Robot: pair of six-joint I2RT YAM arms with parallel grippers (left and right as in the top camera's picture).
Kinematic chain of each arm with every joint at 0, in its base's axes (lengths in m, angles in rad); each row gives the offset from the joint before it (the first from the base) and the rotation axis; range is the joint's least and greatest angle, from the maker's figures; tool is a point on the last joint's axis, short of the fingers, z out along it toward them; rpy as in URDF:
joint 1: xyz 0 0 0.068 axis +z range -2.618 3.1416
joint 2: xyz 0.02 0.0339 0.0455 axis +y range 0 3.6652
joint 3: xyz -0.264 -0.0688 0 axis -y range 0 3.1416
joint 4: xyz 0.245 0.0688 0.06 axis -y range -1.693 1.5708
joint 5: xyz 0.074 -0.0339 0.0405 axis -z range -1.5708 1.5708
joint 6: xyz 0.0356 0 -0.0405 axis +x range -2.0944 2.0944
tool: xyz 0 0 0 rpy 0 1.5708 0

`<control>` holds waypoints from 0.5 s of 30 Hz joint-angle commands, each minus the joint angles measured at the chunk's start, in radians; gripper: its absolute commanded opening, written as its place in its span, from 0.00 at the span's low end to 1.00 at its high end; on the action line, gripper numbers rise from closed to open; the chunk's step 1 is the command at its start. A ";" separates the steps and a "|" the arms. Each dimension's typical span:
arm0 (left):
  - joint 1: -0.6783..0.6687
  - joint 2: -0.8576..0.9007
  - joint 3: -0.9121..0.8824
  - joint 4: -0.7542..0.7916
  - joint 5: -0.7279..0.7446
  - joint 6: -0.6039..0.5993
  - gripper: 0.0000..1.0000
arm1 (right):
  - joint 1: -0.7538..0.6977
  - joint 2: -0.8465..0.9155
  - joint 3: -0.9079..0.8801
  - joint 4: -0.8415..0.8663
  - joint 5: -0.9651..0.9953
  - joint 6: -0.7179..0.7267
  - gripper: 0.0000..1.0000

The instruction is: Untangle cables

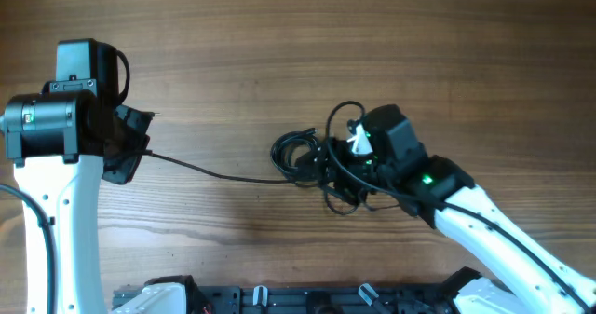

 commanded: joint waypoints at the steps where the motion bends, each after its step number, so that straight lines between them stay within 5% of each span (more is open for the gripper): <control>1: 0.007 0.005 -0.007 -0.002 0.004 0.017 0.04 | 0.006 0.055 0.012 0.032 0.021 0.024 0.59; 6: 0.007 0.005 -0.007 -0.001 0.004 0.039 0.04 | 0.005 0.064 0.012 0.085 0.007 0.027 0.30; 15: 0.007 0.005 -0.007 0.015 0.003 0.038 0.04 | 0.006 0.063 0.012 0.080 -0.139 0.013 0.38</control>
